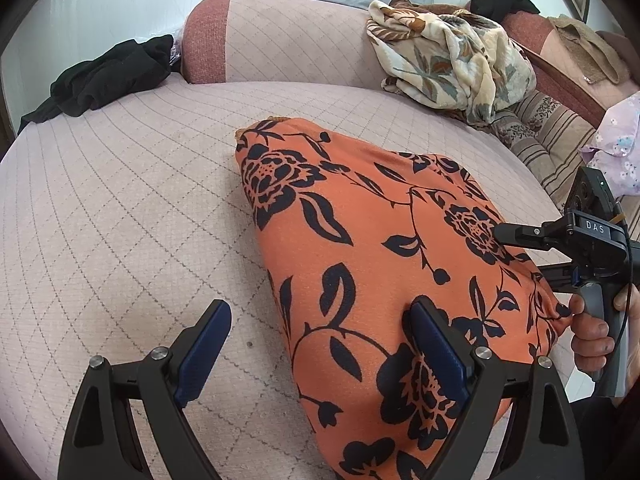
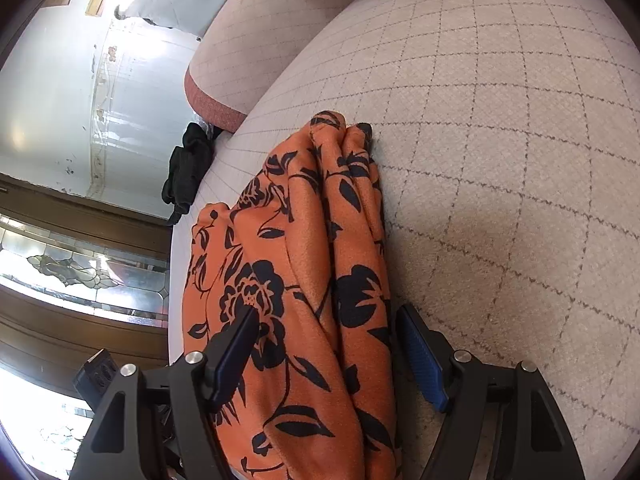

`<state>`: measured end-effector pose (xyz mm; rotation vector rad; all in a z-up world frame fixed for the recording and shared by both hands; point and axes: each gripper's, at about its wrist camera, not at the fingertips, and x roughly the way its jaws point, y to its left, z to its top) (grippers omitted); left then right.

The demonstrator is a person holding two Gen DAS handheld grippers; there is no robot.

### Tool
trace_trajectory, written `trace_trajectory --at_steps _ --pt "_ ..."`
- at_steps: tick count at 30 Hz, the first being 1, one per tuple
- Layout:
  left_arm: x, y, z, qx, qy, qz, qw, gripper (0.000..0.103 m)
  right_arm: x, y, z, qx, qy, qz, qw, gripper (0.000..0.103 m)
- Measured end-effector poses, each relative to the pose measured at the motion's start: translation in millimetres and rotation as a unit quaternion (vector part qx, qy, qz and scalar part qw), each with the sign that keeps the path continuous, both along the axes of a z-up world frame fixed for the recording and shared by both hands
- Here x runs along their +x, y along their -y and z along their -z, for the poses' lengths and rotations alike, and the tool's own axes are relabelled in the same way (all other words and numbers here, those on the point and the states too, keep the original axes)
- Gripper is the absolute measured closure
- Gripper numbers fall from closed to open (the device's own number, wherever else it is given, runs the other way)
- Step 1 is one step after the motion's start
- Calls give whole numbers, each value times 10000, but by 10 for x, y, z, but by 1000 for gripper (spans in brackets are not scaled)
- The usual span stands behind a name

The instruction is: Fold small clothes

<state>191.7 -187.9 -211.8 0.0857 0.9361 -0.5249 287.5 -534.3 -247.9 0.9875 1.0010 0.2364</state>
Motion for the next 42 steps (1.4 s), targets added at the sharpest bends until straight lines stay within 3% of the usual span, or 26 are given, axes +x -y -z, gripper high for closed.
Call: trace_trajectory --at_steps 42 --pt "-6 13 37 -25 -36 -10 10000 12 -4 1 12 2 -14 0 10000 28"
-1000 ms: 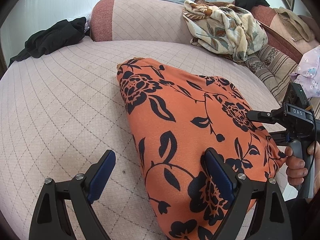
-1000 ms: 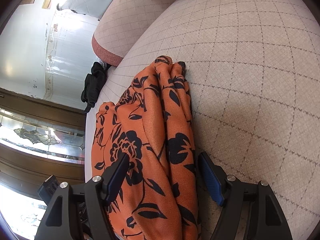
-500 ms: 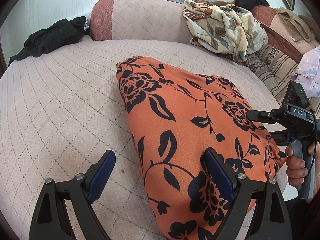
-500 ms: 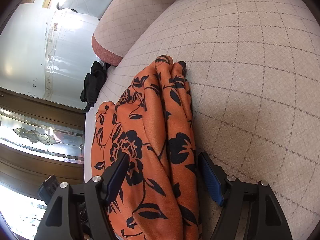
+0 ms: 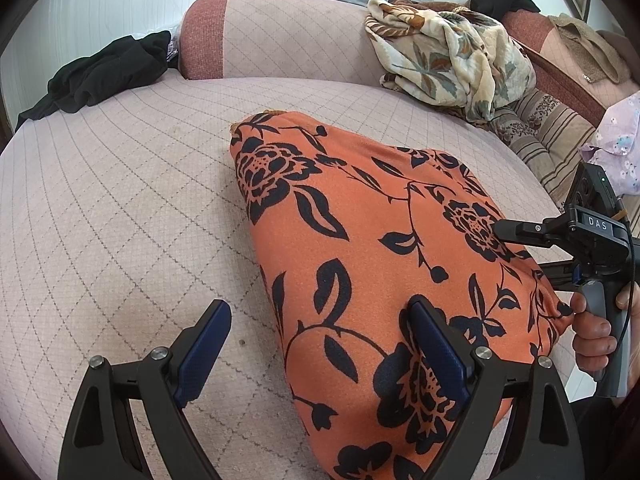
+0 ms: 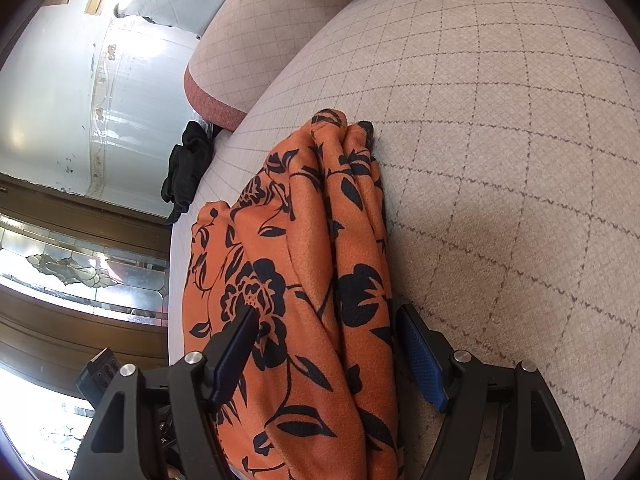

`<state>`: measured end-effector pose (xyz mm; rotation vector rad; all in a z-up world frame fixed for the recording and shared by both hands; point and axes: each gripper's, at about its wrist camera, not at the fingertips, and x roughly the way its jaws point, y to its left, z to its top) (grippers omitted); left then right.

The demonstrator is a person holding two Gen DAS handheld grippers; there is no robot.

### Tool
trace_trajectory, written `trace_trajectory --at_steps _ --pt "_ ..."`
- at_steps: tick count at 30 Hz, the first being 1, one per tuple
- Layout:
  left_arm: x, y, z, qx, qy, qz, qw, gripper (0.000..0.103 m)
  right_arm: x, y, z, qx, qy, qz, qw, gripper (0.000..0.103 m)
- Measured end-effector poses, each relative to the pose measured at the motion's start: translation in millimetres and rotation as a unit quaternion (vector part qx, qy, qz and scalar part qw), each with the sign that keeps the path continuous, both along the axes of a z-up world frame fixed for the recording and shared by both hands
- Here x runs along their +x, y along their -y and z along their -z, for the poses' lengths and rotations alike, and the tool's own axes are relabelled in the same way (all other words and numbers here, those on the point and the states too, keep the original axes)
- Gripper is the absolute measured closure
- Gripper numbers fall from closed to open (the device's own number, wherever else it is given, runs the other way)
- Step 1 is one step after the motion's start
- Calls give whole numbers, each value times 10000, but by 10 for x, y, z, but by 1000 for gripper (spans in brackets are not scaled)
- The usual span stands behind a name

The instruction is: Fold small clothes

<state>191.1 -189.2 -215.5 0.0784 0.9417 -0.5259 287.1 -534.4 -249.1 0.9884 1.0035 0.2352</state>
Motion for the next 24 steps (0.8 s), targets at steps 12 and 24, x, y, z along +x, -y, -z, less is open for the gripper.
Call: trace_trajectory --at_steps 12,24 --pt "-22 42 44 -13 -43 25 10000 12 6 5 4 10 4 -25 10000 28" --pt "2 55 42 -54 -108 35 9999 12 0 -3 5 12 4 -12 10000 28"
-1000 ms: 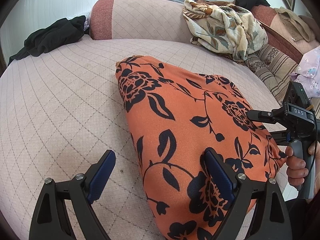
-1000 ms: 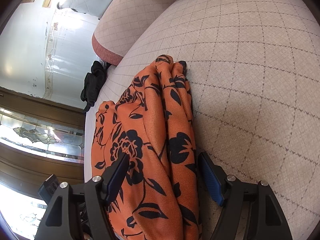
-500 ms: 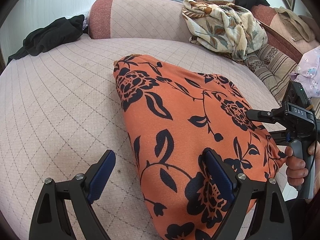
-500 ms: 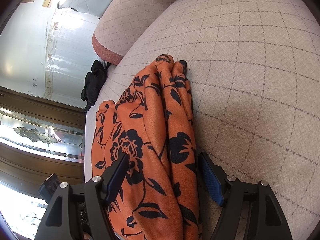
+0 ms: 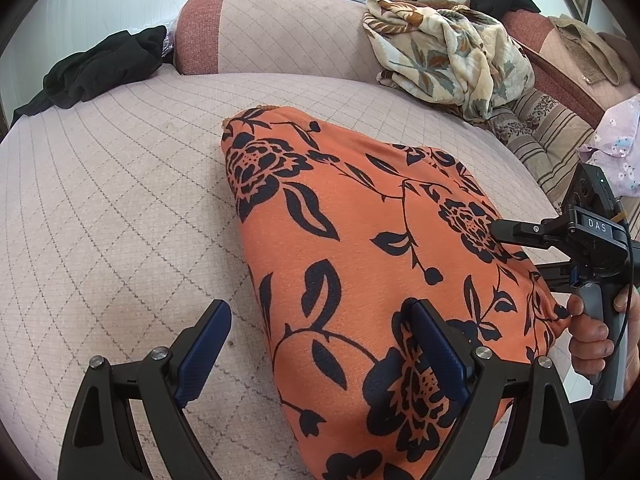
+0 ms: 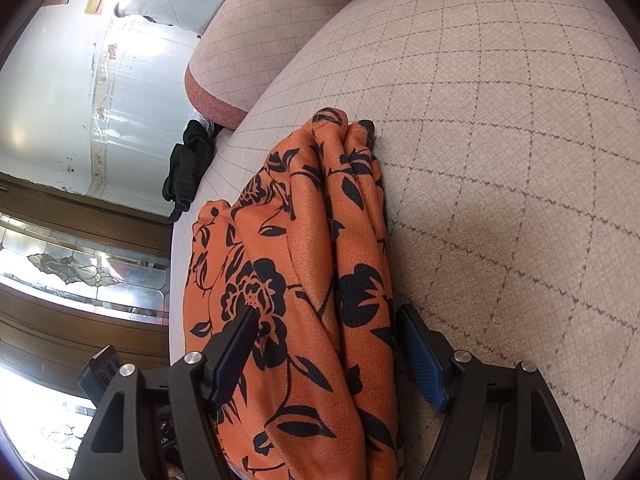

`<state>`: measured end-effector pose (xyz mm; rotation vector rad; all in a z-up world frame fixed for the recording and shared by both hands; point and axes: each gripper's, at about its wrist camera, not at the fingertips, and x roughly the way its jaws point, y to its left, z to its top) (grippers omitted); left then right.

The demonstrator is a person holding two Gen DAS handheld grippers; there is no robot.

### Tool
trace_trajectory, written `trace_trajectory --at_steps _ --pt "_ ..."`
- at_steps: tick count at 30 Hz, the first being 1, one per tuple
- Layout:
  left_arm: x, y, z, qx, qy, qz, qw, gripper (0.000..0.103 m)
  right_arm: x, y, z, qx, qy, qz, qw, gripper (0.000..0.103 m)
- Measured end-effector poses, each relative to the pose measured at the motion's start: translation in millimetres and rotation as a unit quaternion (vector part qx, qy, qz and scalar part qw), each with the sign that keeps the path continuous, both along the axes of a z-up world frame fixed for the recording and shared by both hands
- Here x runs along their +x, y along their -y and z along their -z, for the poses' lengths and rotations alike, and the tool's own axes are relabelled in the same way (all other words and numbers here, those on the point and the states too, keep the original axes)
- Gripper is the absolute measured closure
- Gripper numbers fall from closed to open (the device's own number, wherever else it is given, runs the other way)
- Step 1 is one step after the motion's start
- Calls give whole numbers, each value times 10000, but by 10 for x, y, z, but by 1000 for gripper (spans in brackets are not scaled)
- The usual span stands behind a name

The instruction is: Fold small clothes

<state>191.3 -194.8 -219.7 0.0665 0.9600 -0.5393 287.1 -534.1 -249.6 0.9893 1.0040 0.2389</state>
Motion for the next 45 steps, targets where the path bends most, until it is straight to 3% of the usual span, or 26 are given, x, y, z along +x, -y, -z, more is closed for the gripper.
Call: trace_trajectory --at_steps 13,21,25,28,33,38,45 --pt "33 66 40 -125 -166 73 9998 12 56 -105 -23 78 23 -178 9998 28" --pt "142 3 171 -733 -867 72 9935 12 90 -268 -52 -73 88 -300 9995 27" --pt "136 0 182 -839 -880 77 9925 13 103 -420 -115 -434 160 -433 9980 32" --pt "124 -10 174 -836 -802 66 9932 23 108 -507 -155 -615 186 -484 9968 43" --pt "89 -52 92 -801 -553 130 9952 49 110 -636 -251 -893 300 -474 9944 53" --pt "49 -85 24 -772 -379 124 9962 58 93 -757 -393 -1239 516 -400 9901 62" --pt "-1 -277 -154 -781 -155 -46 9968 61 24 -915 -649 -1572 966 -252 9825 66"
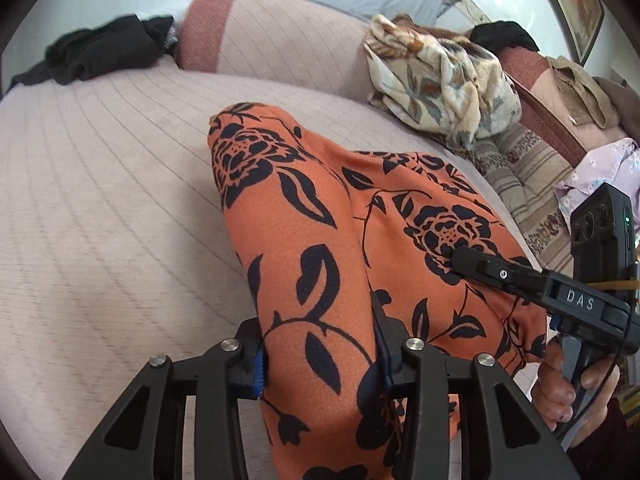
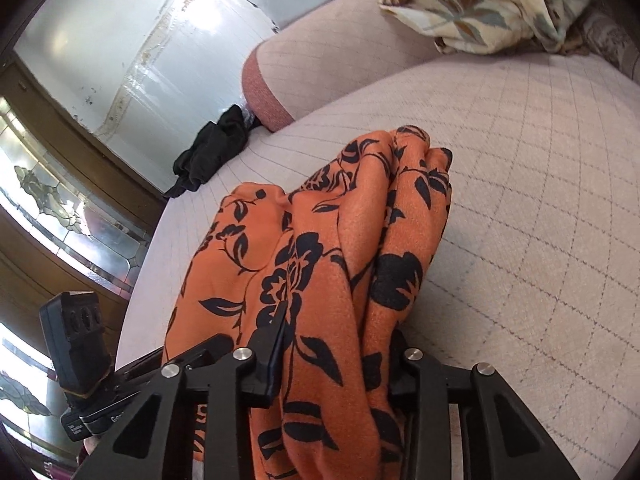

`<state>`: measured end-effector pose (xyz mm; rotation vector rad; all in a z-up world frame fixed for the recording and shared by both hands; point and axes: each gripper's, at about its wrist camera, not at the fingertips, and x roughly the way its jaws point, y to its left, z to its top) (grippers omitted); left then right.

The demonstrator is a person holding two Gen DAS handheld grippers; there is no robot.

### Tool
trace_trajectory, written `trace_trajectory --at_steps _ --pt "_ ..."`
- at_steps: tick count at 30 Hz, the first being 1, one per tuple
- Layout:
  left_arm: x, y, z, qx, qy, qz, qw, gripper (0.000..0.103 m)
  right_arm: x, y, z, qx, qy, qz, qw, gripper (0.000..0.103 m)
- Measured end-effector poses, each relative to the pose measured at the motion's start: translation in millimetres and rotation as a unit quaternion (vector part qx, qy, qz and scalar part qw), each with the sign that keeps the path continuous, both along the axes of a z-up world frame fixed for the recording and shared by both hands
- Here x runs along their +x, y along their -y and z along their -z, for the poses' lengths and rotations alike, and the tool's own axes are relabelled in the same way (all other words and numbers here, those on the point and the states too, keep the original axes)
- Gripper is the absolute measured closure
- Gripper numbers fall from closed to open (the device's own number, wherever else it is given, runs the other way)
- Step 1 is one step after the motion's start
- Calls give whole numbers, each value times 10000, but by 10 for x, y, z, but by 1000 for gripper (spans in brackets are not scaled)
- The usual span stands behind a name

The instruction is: Fold small clothes

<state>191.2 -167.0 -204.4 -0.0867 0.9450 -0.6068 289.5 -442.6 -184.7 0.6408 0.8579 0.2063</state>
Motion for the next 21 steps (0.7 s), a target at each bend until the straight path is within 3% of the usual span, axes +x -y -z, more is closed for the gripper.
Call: trace_trajectory --at_steps 4,10,21 --pt "-46 -233 -185 -7 301 -168 9994 61 1 -169 -130 -162 256 -101 9995 67" --pt "-113 -530 -345 162 655 -335 9972 61 18 -411 -273 -3 585 -219 9980 67" --pt "-223 -1115 -243 357 604 -747 9947 61 84 -932 -291 85 486 -623 9968 67"
